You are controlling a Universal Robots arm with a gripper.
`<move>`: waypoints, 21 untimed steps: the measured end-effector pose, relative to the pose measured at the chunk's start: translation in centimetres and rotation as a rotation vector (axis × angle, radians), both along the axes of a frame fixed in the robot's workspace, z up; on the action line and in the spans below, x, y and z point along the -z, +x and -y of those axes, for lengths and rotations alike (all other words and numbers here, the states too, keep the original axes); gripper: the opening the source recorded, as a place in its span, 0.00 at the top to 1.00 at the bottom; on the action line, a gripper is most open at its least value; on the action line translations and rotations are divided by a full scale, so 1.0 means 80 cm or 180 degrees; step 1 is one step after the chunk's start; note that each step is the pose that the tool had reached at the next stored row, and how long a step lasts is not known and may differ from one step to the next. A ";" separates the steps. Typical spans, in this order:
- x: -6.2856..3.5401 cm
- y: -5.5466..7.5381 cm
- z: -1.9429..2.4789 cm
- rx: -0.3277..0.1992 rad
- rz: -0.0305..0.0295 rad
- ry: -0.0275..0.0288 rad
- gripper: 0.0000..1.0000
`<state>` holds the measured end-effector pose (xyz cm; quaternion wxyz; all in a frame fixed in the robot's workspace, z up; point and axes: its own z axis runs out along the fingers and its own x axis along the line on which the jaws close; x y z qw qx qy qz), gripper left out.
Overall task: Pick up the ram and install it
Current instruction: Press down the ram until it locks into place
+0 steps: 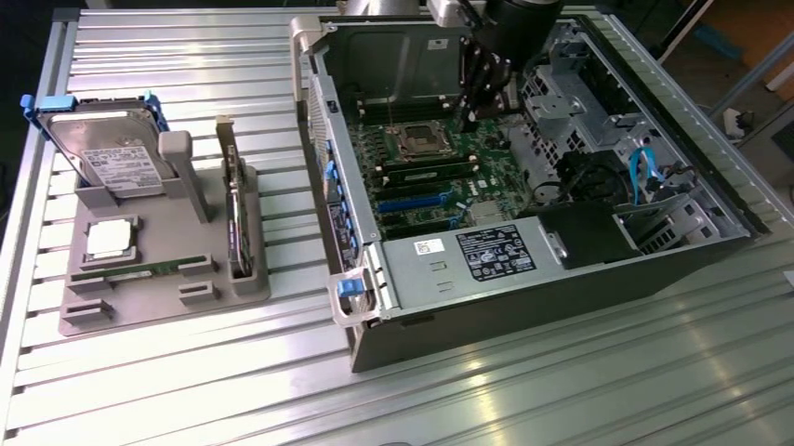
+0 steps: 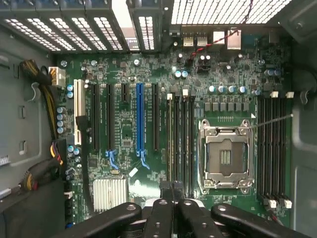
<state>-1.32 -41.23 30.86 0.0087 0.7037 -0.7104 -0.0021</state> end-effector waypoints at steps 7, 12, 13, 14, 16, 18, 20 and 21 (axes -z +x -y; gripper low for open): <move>-0.005 0.000 0.0000 0.0000 -0.0002 -0.0008 0.89; -0.022 0.001 0.0000 0.0000 -0.0006 -0.0029 0.89; -0.025 0.001 0.0000 0.0001 -0.0006 -0.0033 0.89; -0.028 0.002 -0.0001 0.0000 -0.0006 -0.0036 0.89; -0.034 0.002 0.0000 0.0000 -0.0008 -0.0048 0.89; -0.041 0.002 -0.0001 0.0000 -0.0010 -0.0072 0.89; -0.047 0.002 0.0000 0.0000 -0.0012 -0.0095 0.89; -0.051 0.003 -0.0001 0.0000 -0.0013 -0.0106 0.89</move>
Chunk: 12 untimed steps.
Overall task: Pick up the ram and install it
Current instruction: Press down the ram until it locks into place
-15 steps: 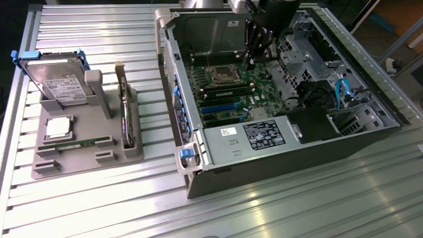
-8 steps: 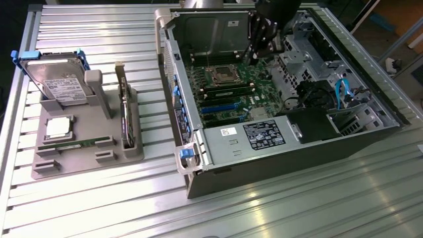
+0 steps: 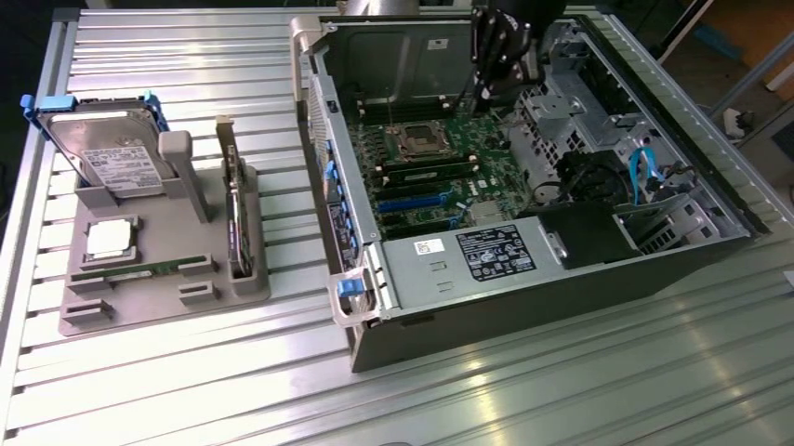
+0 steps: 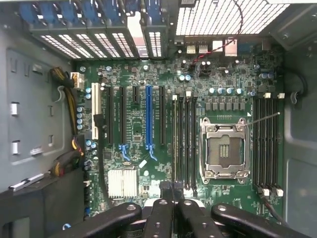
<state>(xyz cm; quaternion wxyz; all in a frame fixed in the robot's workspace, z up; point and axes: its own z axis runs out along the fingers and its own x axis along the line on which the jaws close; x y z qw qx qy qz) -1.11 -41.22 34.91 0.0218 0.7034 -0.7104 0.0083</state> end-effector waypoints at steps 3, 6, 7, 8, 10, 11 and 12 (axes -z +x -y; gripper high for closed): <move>-0.008 0.000 0.0000 0.0000 -0.0001 -0.0019 0.89; -0.014 0.001 0.0000 0.0000 -0.0001 -0.0028 0.89; -0.015 0.001 -0.0001 0.0000 -0.0001 -0.0032 0.89; -0.015 0.001 -0.0001 0.0000 -0.0001 -0.0032 0.89; -0.015 0.001 -0.0001 0.0000 -0.0001 -0.0033 0.89; -0.015 0.001 -0.0001 0.0000 -0.0001 -0.0033 0.89; -0.015 0.001 -0.0001 0.0000 -0.0001 -0.0033 0.89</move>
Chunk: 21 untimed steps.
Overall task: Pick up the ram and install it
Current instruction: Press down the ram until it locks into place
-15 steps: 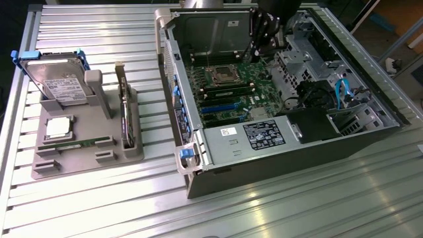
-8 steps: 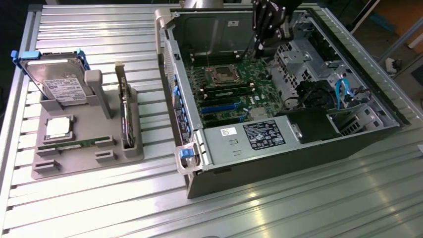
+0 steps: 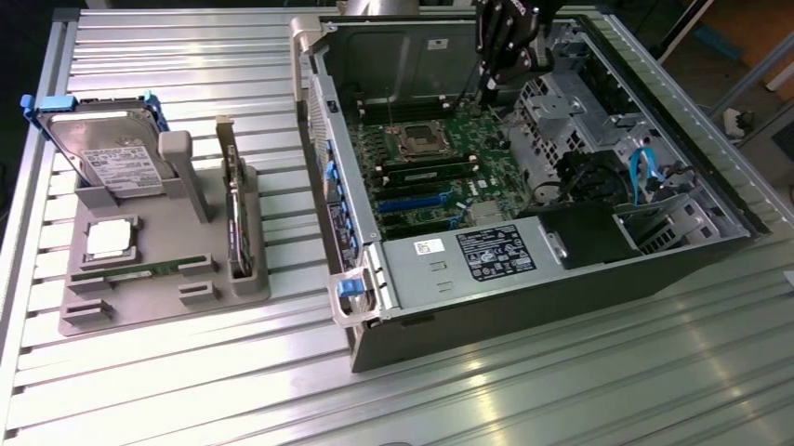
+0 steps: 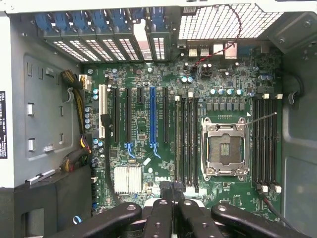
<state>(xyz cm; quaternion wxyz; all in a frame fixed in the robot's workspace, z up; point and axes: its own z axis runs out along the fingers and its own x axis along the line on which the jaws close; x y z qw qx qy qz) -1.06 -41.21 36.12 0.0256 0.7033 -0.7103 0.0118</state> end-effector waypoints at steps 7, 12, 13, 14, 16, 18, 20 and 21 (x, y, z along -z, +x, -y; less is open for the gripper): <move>0.000 0.000 0.0000 0.0000 0.0000 0.0000 0.89; 0.000 0.000 0.0000 0.0028 0.0000 0.0000 0.89; 0.000 0.000 0.0000 0.0039 0.0000 0.0000 0.89; 0.000 0.000 0.0000 0.0056 0.0000 0.0000 0.89; 0.000 0.000 0.0000 0.0163 0.0000 0.0000 0.89; 0.000 0.000 0.0000 0.0222 0.0000 0.0000 0.89; 0.000 0.000 0.0000 0.0303 0.0000 0.0000 0.89; 0.000 0.000 0.0000 0.0323 0.0000 0.0000 0.89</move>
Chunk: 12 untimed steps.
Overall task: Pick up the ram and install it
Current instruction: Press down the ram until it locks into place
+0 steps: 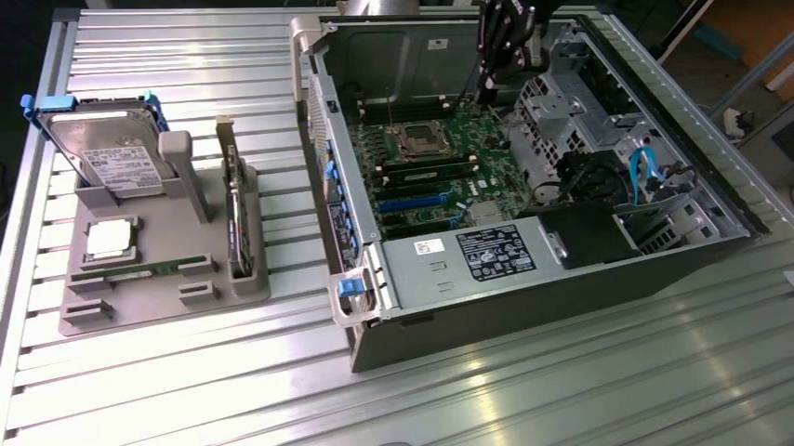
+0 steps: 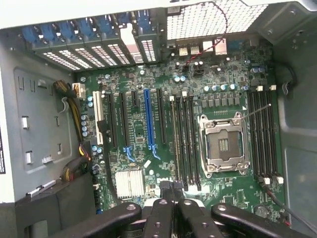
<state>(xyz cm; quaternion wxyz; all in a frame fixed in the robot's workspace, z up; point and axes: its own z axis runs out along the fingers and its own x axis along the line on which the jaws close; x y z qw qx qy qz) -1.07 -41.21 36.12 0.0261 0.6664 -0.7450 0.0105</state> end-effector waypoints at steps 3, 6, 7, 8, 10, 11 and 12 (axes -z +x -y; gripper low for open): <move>0.000 0.000 0.0000 0.0065 0.0000 0.0000 0.89; 0.000 0.000 0.0000 0.0178 0.0000 0.0000 0.89; 0.000 0.000 0.0000 0.0207 0.0000 0.0000 0.89; 0.000 0.000 0.0000 0.0233 0.0000 0.0000 0.89; 0.000 0.000 0.0000 0.0280 0.0000 0.0000 0.89; 0.000 0.000 0.0000 0.0305 0.0000 0.0000 0.89; 0.000 0.000 0.0000 0.0326 0.0000 0.0000 0.89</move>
